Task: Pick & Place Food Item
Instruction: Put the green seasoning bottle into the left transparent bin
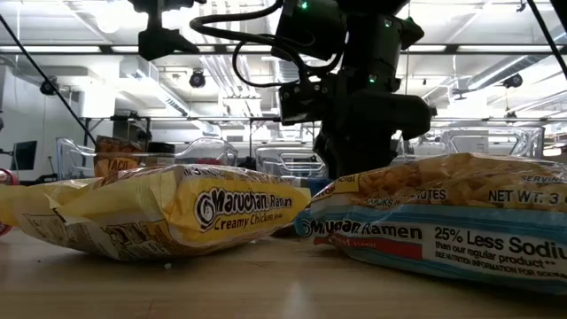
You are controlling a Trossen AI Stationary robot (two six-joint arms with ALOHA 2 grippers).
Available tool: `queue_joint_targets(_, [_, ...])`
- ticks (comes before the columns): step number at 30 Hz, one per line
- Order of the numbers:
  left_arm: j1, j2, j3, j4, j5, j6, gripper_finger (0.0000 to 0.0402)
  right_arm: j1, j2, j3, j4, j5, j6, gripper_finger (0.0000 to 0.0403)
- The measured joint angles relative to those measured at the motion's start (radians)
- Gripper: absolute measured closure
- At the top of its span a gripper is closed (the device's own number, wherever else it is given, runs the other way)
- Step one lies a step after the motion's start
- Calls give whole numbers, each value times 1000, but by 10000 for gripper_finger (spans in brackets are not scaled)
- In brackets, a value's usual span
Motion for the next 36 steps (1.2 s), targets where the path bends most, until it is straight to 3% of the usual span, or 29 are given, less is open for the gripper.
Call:
queue_joint_targets(7, [0, -3, 0, -5, 0, 18, 30, 7, -32, 4, -2, -2, 32, 242])
queue_joint_targets(15, [0, -3, 0, -5, 4, 58, 30, 7, -172, 0, 21, 7, 152, 240])
queue_joint_targets(22, [-6, 15, 0, 30, 79, 91, 30, 8, -284, 0, 116, 44, 300, 239])
queue_joint_targets(36, [-135, 123, 28, 172, 79, 181, 30, 8, -363, -1, 231, 114, 473, 239])
